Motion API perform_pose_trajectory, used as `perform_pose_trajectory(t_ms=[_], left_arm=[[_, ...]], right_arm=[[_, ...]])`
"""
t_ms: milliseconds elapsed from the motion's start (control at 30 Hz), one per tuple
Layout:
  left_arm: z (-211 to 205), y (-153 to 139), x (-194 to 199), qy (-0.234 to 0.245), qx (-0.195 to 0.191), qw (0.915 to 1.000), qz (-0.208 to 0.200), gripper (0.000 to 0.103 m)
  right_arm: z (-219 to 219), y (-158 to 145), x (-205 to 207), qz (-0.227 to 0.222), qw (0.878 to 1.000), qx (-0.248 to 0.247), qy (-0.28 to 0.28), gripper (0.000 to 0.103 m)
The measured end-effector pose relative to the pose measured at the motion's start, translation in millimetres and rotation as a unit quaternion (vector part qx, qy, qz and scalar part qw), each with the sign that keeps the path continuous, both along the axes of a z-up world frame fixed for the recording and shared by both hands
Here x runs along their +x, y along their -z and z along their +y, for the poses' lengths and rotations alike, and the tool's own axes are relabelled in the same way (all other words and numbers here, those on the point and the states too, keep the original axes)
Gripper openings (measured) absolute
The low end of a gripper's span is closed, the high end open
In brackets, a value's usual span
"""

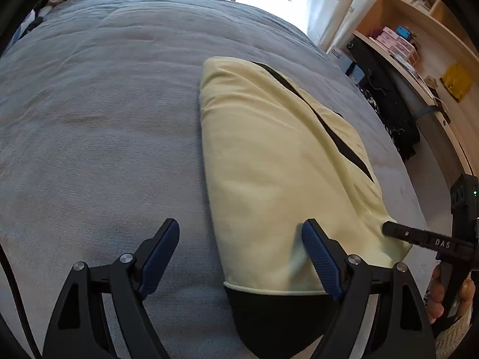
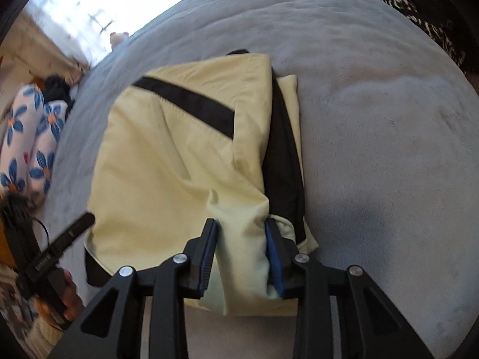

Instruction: Fold large clothes

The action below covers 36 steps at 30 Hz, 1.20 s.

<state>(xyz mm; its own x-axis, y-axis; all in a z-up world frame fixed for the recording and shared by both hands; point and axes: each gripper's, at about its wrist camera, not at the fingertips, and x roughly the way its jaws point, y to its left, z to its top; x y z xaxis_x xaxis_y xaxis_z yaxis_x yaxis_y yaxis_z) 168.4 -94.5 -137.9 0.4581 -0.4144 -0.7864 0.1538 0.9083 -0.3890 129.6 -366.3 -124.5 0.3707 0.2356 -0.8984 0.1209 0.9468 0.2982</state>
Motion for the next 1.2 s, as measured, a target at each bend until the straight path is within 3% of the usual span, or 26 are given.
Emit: perform_pose_trajectory(t_ms=[200, 367, 533, 600, 800, 900, 1100, 1200], left_arm=[[-12, 1, -2, 0.019, 0.003, 0.9998, 0.005, 0.083], [-21, 3, -1, 0.029, 0.007, 0.9995, 0.008, 0.083], [-27, -5, -5, 0.045, 0.018, 0.9988, -0.004, 0.083], [-30, -5, -7, 0.052, 0.018, 0.9985, -0.007, 0.083], [-45, 16, -3, 0.067, 0.016, 0.9975, 0.015, 0.084], [-47, 22, -1, 0.067, 0.016, 0.9974, 0.022, 0.085], [-53, 17, 1, 0.074, 0.026, 0.9968, 0.015, 0.085], [-58, 13, 0, 0.077, 0.032, 0.9963, 0.016, 0.085]], right_arm=[[3, 0, -10, -0.009, 1.0, -0.012, -0.021, 0.024], [0, 5, -6, -0.019, 1.0, 0.0, -0.014, 0.01], [-4, -30, -36, -0.077, 0.997, -0.011, 0.016, 0.007], [-7, -34, -46, -0.081, 0.996, -0.018, 0.024, 0.007], [-15, 20, -43, -0.026, 0.998, -0.04, 0.047, 0.007], [-10, 23, -40, -0.023, 0.997, -0.049, 0.049, 0.009], [-15, -16, -34, -0.051, 0.996, -0.034, 0.071, 0.019], [-27, -32, -22, -0.076, 0.993, -0.019, 0.092, 0.038]])
